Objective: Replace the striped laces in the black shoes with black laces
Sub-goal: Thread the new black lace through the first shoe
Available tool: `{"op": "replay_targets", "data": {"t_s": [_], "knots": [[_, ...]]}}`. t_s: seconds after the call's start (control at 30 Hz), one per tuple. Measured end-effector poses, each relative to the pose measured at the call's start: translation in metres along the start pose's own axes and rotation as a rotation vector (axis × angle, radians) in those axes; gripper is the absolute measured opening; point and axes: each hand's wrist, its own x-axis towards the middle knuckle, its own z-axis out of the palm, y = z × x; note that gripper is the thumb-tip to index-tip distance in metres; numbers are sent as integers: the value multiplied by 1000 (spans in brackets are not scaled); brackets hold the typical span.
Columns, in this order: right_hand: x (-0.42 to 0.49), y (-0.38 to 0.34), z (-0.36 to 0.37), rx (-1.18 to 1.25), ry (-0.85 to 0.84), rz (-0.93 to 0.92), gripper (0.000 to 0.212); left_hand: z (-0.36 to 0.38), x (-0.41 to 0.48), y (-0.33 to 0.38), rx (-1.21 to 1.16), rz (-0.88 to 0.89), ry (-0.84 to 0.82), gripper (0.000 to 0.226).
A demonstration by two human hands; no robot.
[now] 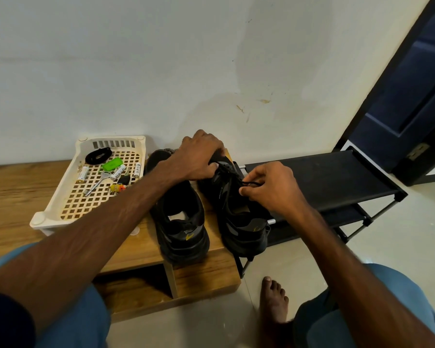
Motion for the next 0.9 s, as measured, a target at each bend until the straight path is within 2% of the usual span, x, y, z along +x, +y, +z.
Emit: {"op": "replay_targets", "data": {"t_s": [0.1, 0.23, 0.5, 0.6, 0.9], "knots": [[1, -2, 2, 41, 6, 18, 33, -3, -2, 1, -102, 186, -74, 42], [0, -6, 7, 27, 67, -18, 31, -4, -3, 8, -150, 320, -57, 31], [1, -8, 8, -3, 133, -54, 25, -14, -5, 5, -255, 300, -49, 20], [1, -9, 8, -7, 147, -46, 16, -14, -5, 6, -307, 291, -68, 19], [1, -8, 5, -35, 137, -19, 3, -15, -6, 6, -389, 259, -50, 17]]}}
